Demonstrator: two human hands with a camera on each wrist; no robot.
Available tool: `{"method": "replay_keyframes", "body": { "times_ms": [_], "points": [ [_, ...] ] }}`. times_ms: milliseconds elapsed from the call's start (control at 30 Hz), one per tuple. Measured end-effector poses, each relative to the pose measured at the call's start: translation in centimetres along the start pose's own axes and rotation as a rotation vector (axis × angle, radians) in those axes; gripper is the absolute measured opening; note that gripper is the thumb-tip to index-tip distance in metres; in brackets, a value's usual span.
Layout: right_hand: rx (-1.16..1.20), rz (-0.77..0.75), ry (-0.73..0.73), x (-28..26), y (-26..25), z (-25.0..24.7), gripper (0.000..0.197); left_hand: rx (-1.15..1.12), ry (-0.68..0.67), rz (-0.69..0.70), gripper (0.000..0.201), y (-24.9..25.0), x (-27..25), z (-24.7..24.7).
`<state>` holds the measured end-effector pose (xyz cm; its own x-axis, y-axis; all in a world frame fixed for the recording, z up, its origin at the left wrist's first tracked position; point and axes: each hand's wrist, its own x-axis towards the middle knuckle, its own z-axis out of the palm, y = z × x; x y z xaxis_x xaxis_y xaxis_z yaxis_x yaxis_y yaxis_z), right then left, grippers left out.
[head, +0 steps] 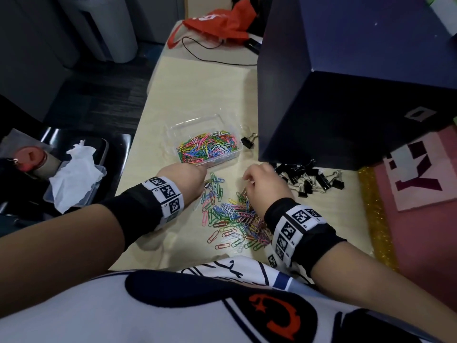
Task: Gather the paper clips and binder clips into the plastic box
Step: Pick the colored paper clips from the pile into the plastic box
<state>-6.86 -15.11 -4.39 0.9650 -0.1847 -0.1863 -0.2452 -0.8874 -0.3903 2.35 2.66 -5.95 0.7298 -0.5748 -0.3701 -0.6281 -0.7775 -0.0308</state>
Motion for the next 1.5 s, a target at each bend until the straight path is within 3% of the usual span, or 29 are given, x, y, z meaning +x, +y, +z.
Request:
{"method": "replay_keyframes", "body": {
  "times_ms": [100,167,500,700,833,967,1067,1200,1333,1500],
  "points": [
    [-0.024,0.089,0.124,0.2,0.9,-0.8,0.024,0.025,-0.007,0.015,0.026,0.1,-0.1,-0.5],
    [-0.064,0.084,0.121,0.2,1.0,-1.1,0.026,0.004,-0.009,0.014,0.025,0.1,-0.2,-0.8],
    [-0.045,-0.128,-0.13,-0.1,-1.7,0.4,0.021,-0.095,0.094,0.019,0.023,0.2,-0.9,-2.0],
    [-0.244,-0.337,-0.289,0.9,-3.4,1.3,0.044,0.026,-0.057,-0.041,0.024,0.1,-1.3,-2.3],
    [-0.443,-0.453,-0.246,1.2,-4.2,1.9,0.036,-0.016,-0.061,-0.092,0.024,-0.6,-1.7,-1.3],
    [-0.493,-0.494,-0.228,1.2,-4.0,1.9,0.032,-0.026,-0.071,-0.067,0.016,-0.9,-1.8,-0.3],
    [-0.407,-0.429,-0.205,1.4,-3.5,1.9,0.03,-0.099,-0.072,0.012,0.023,-0.6,-1.8,0.4],
    [-0.185,-0.228,-0.113,1.3,-2.4,0.8,0.026,-0.165,-0.092,0.132,0.029,0.6,-2.1,0.5],
    [-0.075,-0.023,0.009,1.6,-0.3,-1.0,0.026,-0.222,-0.026,0.053,0.031,0.8,-1.5,0.1],
    [0.071,0.228,-0.02,1.6,1.9,-2.2,0.043,-0.228,-0.039,0.066,0.033,1.3,-0.2,-0.7]
  ]
}}
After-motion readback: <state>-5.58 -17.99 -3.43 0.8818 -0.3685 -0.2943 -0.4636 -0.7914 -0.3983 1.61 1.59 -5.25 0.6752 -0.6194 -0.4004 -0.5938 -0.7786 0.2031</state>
